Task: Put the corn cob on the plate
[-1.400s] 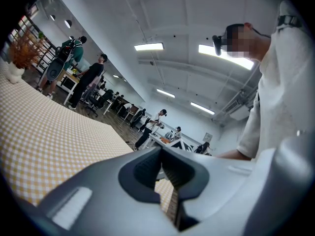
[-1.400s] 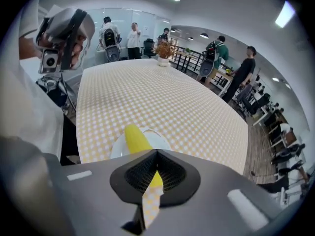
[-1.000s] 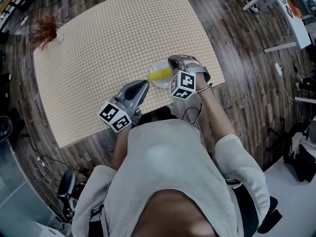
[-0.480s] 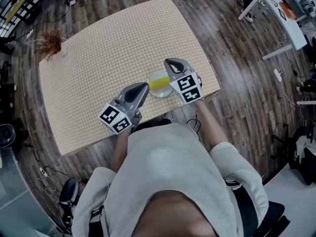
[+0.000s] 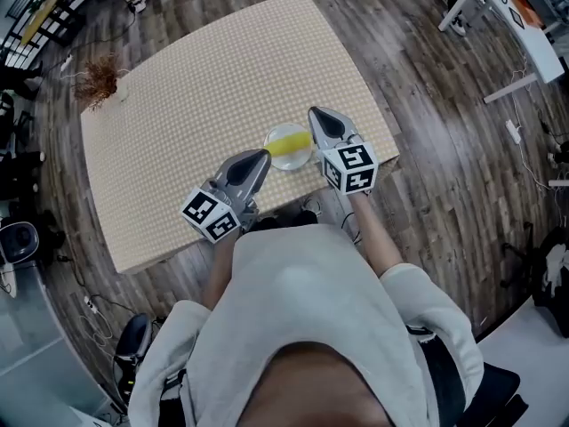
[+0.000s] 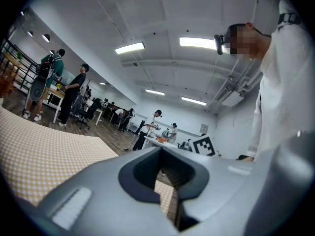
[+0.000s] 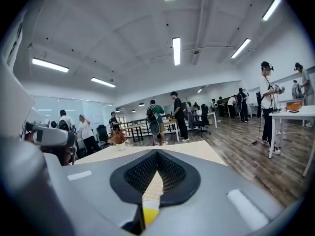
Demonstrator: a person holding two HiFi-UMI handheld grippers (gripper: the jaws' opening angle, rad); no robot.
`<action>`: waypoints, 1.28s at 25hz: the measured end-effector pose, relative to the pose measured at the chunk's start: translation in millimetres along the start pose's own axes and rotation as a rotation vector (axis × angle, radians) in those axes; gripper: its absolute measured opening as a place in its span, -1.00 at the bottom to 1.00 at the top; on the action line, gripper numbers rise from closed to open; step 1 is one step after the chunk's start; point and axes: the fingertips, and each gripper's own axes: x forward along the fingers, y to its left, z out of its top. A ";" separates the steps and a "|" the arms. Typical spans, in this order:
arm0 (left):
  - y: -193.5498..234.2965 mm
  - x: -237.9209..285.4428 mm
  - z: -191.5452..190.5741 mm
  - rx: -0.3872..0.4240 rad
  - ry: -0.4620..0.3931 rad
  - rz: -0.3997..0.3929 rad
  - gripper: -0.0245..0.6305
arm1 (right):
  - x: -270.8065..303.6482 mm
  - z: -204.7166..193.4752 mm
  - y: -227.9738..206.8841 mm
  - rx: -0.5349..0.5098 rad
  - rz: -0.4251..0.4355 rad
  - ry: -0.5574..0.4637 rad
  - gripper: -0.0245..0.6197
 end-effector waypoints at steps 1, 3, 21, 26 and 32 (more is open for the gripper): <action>-2.5 0.0 -3.5 0.003 0.007 -0.010 -0.90 | -4.4 0.1 5.3 -0.023 0.002 -0.002 -0.92; -7.9 2.5 -10.1 0.016 0.018 -0.030 -0.90 | -16.4 -0.4 15.9 -0.068 0.006 -0.002 -0.92; 2.2 -171.1 -11.9 0.037 -0.038 -0.077 -0.90 | -75.1 -12.5 206.1 -0.176 -0.116 -0.034 -0.92; 6.9 -204.2 -18.5 -0.021 -0.057 -0.088 -0.90 | -91.2 -22.1 237.2 -0.217 -0.163 -0.013 -0.92; -22.4 -203.1 -23.4 -0.032 -0.076 -0.102 -0.90 | -121.9 -22.0 236.8 -0.187 -0.201 -0.030 -0.92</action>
